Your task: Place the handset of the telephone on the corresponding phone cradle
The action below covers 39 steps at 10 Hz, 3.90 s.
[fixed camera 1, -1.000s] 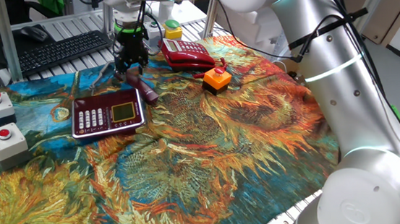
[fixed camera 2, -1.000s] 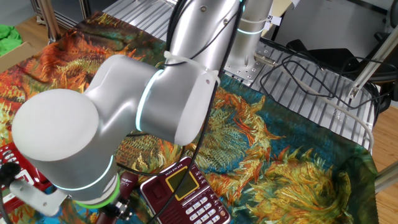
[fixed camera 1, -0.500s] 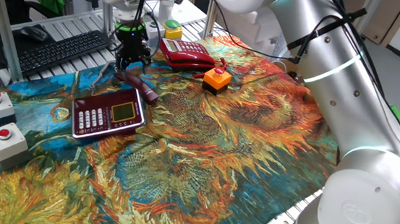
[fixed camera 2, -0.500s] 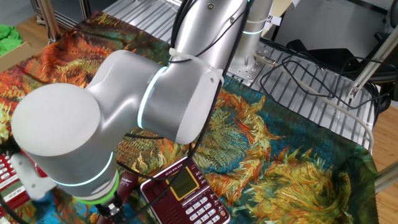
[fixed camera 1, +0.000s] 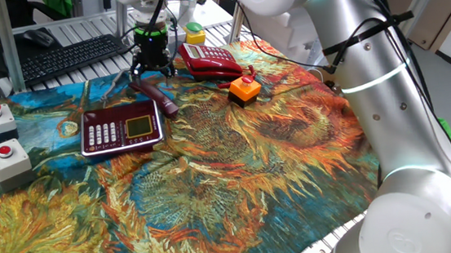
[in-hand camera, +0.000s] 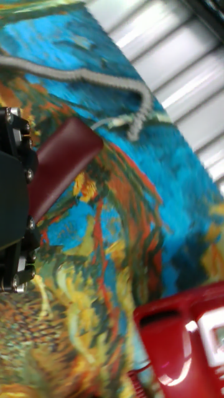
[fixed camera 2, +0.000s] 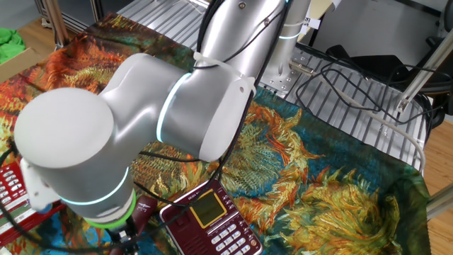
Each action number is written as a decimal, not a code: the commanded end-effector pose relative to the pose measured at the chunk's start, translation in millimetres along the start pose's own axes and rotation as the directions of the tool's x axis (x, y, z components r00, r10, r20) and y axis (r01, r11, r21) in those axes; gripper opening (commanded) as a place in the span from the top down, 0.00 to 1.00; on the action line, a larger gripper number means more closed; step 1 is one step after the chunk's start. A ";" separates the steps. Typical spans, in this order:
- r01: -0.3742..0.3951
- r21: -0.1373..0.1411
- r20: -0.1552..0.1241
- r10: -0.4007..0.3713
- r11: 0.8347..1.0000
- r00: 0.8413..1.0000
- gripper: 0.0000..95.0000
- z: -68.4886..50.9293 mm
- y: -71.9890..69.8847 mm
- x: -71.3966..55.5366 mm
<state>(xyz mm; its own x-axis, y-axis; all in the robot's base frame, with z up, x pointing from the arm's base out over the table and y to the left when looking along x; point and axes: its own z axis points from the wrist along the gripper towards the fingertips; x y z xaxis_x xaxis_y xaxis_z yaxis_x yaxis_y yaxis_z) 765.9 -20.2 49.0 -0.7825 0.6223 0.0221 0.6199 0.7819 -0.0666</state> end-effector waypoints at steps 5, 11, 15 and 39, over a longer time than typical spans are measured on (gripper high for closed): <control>-0.343 -0.086 -0.041 0.341 0.935 0.939 0.20 1.0 0.5 -0.1; -0.500 -0.140 -0.043 0.499 0.855 0.866 0.20 4.9 3.1 0.7; -0.617 -0.134 -0.057 0.615 0.776 0.786 0.20 6.3 3.7 0.8; -0.878 -0.113 -0.112 0.872 0.465 0.476 0.00 19.9 12.1 2.6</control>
<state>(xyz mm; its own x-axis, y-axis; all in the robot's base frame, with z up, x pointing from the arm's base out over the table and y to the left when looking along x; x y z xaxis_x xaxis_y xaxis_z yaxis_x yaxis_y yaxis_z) 769.7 -10.0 28.6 0.1758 0.9824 0.0632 0.9817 -0.1797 0.0631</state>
